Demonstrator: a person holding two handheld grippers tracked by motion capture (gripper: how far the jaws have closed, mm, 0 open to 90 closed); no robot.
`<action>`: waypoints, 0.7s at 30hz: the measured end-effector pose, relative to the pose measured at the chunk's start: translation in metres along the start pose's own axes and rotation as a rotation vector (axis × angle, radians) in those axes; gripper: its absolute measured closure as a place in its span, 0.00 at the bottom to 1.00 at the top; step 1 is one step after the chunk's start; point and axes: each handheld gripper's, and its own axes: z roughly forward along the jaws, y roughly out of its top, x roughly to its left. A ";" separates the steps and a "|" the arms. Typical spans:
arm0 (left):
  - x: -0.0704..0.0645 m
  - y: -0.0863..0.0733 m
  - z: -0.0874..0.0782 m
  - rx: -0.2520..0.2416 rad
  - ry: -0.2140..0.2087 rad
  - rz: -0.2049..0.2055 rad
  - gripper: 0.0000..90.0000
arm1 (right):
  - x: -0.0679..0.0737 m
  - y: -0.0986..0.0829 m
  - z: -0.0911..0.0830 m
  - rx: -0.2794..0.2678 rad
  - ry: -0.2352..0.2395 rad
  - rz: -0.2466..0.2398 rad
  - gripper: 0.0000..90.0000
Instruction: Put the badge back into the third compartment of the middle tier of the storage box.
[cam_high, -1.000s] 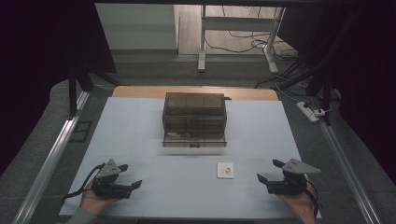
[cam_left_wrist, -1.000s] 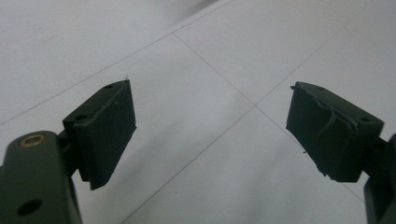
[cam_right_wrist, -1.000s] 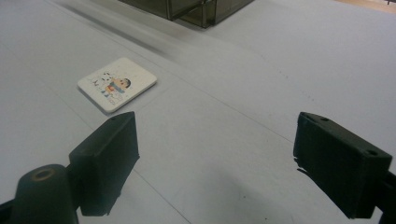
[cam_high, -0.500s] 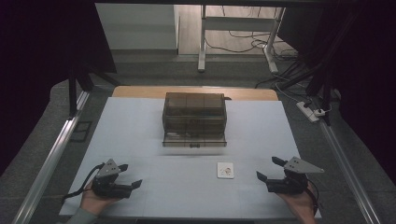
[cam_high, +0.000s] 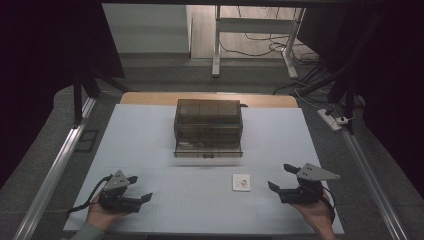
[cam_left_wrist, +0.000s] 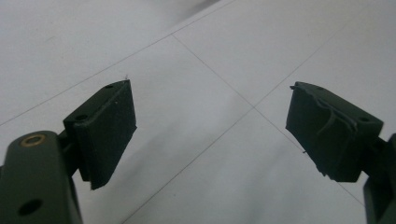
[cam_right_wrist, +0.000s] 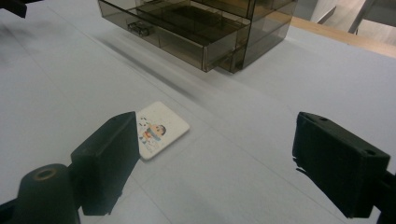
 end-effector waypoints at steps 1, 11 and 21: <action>0.000 0.000 0.000 0.001 0.000 0.000 0.18 | 0.000 0.001 0.000 0.004 -0.002 -0.006 0.16; 0.000 0.000 0.000 0.001 -0.002 0.001 0.18 | 0.000 0.012 0.011 0.008 0.024 -0.024 0.17; 0.000 0.000 -0.001 -0.001 0.001 -0.003 0.18 | -0.002 0.027 0.028 0.050 0.068 -0.028 0.17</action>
